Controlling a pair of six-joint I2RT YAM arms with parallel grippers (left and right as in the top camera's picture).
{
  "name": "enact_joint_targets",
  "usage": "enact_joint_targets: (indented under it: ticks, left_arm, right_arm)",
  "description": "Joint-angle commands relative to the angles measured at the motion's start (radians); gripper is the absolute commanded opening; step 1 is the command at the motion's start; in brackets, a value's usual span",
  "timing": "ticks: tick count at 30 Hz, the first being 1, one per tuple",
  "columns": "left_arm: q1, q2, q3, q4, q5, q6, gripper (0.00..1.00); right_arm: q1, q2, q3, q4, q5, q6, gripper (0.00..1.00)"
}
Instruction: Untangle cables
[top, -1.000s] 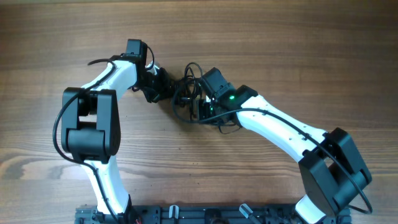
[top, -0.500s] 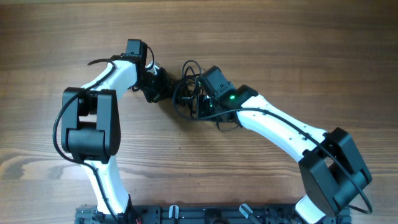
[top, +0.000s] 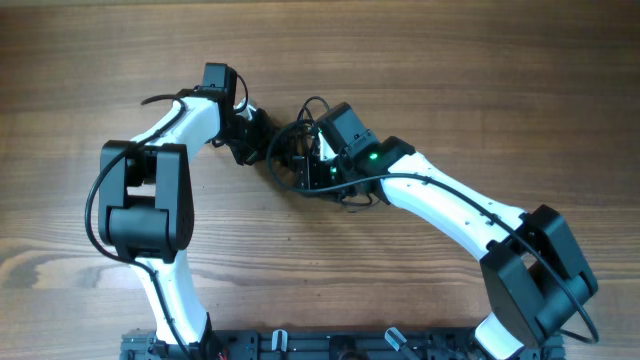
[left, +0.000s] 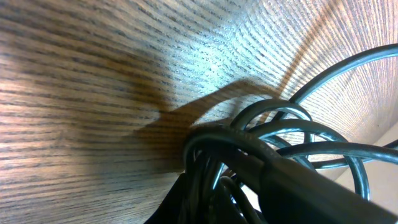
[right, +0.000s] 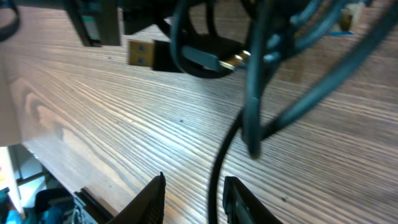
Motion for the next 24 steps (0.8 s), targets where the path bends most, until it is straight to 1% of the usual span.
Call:
enact_joint_targets:
  ticks: [1, 7, 11, 14, 19, 24]
  left_arm:
    - [0.016, 0.017, -0.009, -0.001, -0.117, -0.01, 0.08]
    - [0.016, 0.017, -0.009, 0.0, -0.117, -0.01, 0.08]
    - [0.016, 0.017, -0.009, -0.001, -0.117, -0.01, 0.08]
    - [0.016, 0.017, -0.009, -0.001, -0.117, -0.01, 0.08]
    - [0.016, 0.017, -0.009, -0.001, -0.117, -0.01, 0.09]
    - [0.016, 0.017, -0.009, -0.001, -0.117, -0.01, 0.08]
  right_arm:
    - [-0.002, 0.0, 0.0, 0.038, 0.002, 0.006, 0.33]
    - [-0.002, 0.0, 0.0, 0.075, 0.09, 0.006, 0.33]
    - [-0.003, 0.0, 0.0, 0.031, 0.208, 0.007, 0.33]
    - [-0.003, 0.0, 0.0, -0.03, 0.333, 0.032, 0.34]
    - [-0.003, 0.0, 0.0, -0.038, 0.401, 0.032, 0.34]
    - [-0.003, 0.0, -0.001, -0.042, 0.528, 0.032, 0.34]
